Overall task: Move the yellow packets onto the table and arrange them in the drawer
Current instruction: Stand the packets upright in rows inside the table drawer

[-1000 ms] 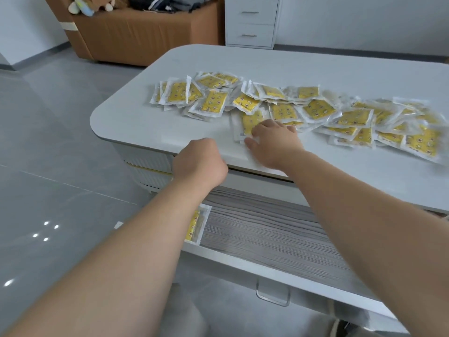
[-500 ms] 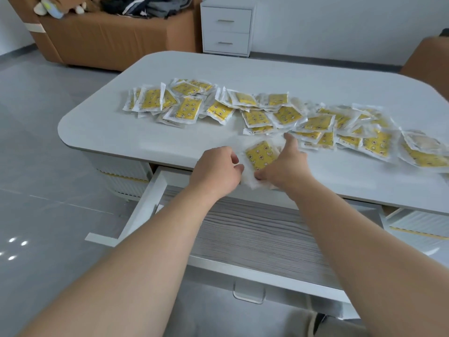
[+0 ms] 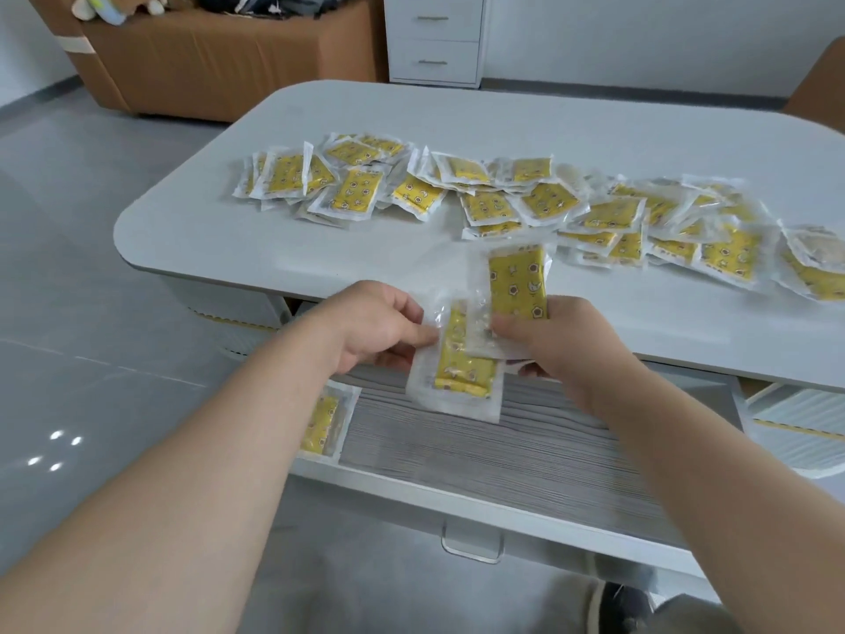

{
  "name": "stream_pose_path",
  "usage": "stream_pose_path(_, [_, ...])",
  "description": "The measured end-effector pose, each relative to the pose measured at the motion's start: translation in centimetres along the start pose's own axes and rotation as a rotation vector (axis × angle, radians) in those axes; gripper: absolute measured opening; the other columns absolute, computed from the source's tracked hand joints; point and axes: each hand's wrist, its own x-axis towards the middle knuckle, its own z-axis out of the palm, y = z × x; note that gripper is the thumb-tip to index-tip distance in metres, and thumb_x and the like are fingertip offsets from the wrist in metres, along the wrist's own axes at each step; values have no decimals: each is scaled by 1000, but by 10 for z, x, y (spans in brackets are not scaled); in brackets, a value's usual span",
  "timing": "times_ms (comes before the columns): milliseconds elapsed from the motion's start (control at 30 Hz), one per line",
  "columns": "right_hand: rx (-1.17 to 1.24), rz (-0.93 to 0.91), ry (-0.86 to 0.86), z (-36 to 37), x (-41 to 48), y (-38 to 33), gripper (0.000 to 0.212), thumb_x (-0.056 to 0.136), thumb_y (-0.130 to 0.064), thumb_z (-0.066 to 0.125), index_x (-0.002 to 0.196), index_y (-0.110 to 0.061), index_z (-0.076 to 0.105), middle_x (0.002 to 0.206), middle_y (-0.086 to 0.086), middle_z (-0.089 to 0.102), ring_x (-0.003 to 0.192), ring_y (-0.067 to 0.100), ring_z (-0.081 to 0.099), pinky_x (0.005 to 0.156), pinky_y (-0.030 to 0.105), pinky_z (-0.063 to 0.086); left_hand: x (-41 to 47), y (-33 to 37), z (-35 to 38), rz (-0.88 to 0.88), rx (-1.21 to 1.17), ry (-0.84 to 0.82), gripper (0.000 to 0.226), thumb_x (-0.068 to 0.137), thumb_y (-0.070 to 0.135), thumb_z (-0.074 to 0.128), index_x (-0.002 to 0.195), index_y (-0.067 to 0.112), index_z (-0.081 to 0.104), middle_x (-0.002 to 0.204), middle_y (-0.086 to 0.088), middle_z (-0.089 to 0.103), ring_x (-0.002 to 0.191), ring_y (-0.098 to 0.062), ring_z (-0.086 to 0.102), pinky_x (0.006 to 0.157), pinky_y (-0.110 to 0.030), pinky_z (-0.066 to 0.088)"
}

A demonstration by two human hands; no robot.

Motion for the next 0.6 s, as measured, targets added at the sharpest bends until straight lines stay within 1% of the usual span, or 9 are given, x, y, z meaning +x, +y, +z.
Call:
stream_pose_path(67, [-165,4,-1,9,0,3,22,97,-24,58,103,-8,73,94,8,75,61,19,63,73,40,63,0,-14,-14,-74,195,43,15,85,1,77,83,8,64,64,-4,68,54,-14,64,57,-29,57])
stream_pose_path(100, [-196,9,-23,15,-1,4,26,97,-25,54,104,-6,71,94,10,74,62,21,61,75,41,62,1,-23,-20,-132,291,50,17,86,0,76,80,9,62,62,-4,66,52,-14,62,54,-28,56])
stream_pose_path(200, [-241,13,-151,34,-9,4,34,95,-30,49,97,1,64,77,6,62,65,22,54,67,34,50,6,-55,-33,-333,547,-8,14,90,0,71,84,7,60,69,-10,60,56,-18,56,52,-27,51])
stream_pose_path(233, [-249,4,-196,40,-11,5,31,92,-28,50,92,0,63,75,6,62,66,22,53,66,34,48,10,-65,-36,-373,614,-22,11,91,2,70,88,6,60,70,-11,59,55,-19,54,50,-27,48])
stream_pose_path(267, [-261,-6,-233,45,-12,7,24,89,-24,52,89,-4,64,76,7,66,67,23,55,65,35,49,12,-74,-37,-395,661,-26,10,93,4,68,89,5,59,69,-11,57,54,-19,52,47,-25,44])
stream_pose_path(333, [-295,-11,-281,55,-14,12,12,81,-14,59,91,-12,66,86,8,72,71,23,63,65,38,57,17,-85,-38,-407,650,-13,16,96,5,63,81,7,57,65,-8,54,51,-18,49,40,-21,40])
stream_pose_path(433, [-318,6,-322,64,-15,17,16,83,-7,61,90,-21,62,88,3,70,78,21,67,62,35,58,23,-92,-40,-396,508,26,25,96,-1,61,74,9,55,61,-7,50,50,-18,45,38,-20,40])
stream_pose_path(533, [-288,68,-308,68,-12,18,11,85,-6,59,93,-13,62,91,7,69,81,26,69,64,37,63,29,-97,-43,-397,442,43,21,94,-4,60,77,6,53,69,-12,52,57,-23,48,49,-28,44])
stream_pose_path(600, [-220,121,-289,67,-9,19,9,86,-7,60,94,-10,63,90,9,70,76,27,70,59,32,61,34,-101,-43,-398,402,57,12,94,-4,61,85,4,57,79,-17,59,67,-27,55,62,-35,51])
